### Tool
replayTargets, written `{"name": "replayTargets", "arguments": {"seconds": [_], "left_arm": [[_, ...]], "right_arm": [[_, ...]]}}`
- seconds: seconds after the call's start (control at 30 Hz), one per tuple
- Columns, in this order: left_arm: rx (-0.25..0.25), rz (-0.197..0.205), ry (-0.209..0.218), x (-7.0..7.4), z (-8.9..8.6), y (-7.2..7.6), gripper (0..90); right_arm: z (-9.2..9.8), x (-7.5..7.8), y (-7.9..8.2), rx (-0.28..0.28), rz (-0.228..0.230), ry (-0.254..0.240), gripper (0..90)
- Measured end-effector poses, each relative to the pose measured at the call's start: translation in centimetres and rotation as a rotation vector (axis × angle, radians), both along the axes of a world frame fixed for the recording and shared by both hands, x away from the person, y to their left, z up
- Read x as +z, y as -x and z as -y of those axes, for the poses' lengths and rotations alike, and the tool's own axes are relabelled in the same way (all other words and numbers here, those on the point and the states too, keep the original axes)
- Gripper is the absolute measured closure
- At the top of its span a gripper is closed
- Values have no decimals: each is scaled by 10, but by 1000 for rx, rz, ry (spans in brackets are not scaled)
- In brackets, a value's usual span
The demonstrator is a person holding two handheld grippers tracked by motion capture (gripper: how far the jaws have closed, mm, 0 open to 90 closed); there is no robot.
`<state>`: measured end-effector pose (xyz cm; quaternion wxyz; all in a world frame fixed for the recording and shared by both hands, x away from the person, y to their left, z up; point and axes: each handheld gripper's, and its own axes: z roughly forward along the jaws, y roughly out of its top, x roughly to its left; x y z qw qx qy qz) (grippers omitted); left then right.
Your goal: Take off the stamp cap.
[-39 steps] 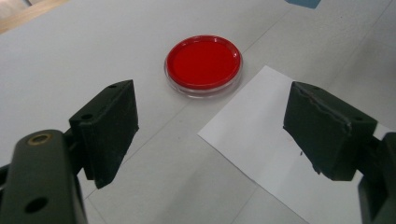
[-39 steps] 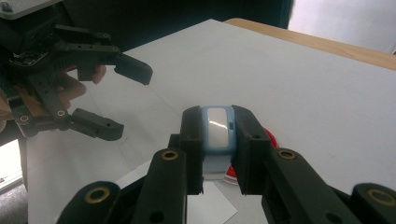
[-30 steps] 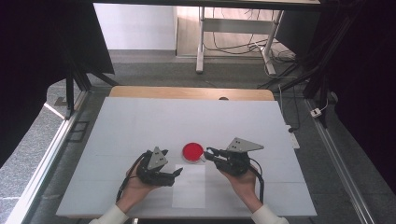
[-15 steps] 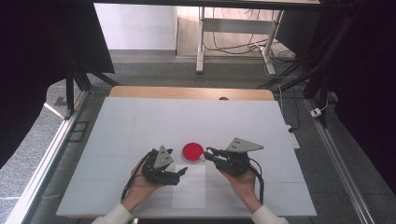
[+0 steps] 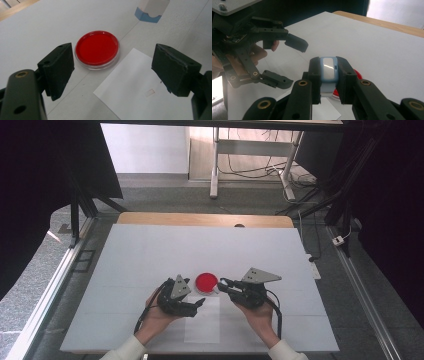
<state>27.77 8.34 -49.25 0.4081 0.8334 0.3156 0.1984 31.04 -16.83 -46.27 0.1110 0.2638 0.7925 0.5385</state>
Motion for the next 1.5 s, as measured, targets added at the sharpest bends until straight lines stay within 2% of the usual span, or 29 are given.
{"name": "replayTargets", "arguments": {"seconds": [0.9,1.23,1.5], "left_arm": [[-17,2,-13,-3,25,-6,187],[-15,12,-9,-4,31,-7,200],[-17,16,-9,-6,36,-9,224]], "right_arm": [[-7,-3,1,-5,-9,-9,752],[-9,-4,0,-33,-35,-35,752],[-12,-4,1,-36,-35,-41,752]]}}
